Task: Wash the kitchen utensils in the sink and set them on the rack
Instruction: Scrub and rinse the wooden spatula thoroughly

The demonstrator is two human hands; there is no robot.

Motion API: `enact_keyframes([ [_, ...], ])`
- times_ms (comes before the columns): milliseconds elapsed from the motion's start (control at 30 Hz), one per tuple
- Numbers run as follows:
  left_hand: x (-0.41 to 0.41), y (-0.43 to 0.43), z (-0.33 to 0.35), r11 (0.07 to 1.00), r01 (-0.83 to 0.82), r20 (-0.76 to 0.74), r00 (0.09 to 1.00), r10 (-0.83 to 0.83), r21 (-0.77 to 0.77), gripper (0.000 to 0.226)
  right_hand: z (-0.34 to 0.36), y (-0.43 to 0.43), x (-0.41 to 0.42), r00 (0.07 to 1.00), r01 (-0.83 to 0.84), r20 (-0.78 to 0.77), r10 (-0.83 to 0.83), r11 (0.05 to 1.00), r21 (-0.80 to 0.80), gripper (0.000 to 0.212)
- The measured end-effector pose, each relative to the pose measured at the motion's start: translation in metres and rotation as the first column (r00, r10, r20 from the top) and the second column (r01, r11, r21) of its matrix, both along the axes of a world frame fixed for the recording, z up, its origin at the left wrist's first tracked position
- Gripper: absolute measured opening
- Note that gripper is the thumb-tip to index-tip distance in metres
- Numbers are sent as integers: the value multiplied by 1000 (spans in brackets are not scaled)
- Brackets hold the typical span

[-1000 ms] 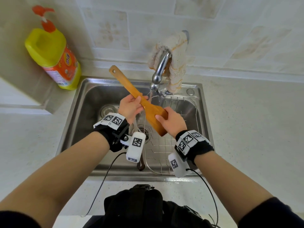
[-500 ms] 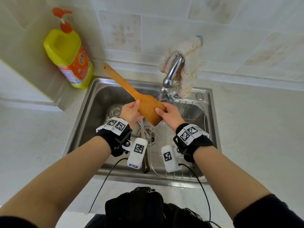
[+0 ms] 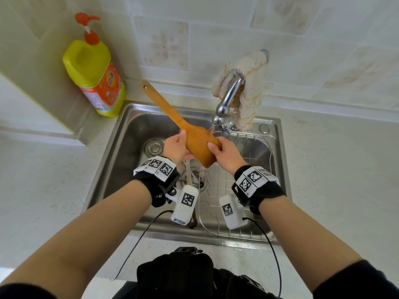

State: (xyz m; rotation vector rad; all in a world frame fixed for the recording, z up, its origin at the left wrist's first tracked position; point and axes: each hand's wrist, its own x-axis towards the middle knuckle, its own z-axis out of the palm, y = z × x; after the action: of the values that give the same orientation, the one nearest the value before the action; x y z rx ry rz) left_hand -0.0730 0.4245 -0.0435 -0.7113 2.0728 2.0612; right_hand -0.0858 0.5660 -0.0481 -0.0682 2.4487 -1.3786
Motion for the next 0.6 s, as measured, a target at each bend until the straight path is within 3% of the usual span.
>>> enact_keyframes([
  [67,-1,-5,-7,1000,-26,46,999,25,13,32,-1,-3,-1,999,-40,37,40,999,18,33],
  [133,0,-9,-8,996,82,51,995,-84,38,34,-3,-5,-4,999,1,35,-3,999,38,33],
  [200,-1,-10,-10,982,185,57,981,-184,-30,65,-6,-6,-6,999,50,11,-51,998,44,33],
  [233,-3,-9,-11,981,191,40,981,-189,-44,69,-6,-6,-8,997,73,0,-73,997,26,33],
  [333,-12,-4,-11,994,106,-77,992,-104,22,41,-4,-1,-11,994,102,-29,-102,995,-11,45],
  [400,-15,2,-10,988,132,-141,983,-121,76,22,-4,6,-13,994,106,-30,-106,994,-3,54],
  [467,-20,11,-10,985,147,-127,983,-135,91,6,-6,15,-16,992,127,-9,-127,992,-3,51],
  [600,-30,19,-19,984,89,60,993,-99,155,29,-15,26,-14,989,149,16,-148,989,-15,34],
])
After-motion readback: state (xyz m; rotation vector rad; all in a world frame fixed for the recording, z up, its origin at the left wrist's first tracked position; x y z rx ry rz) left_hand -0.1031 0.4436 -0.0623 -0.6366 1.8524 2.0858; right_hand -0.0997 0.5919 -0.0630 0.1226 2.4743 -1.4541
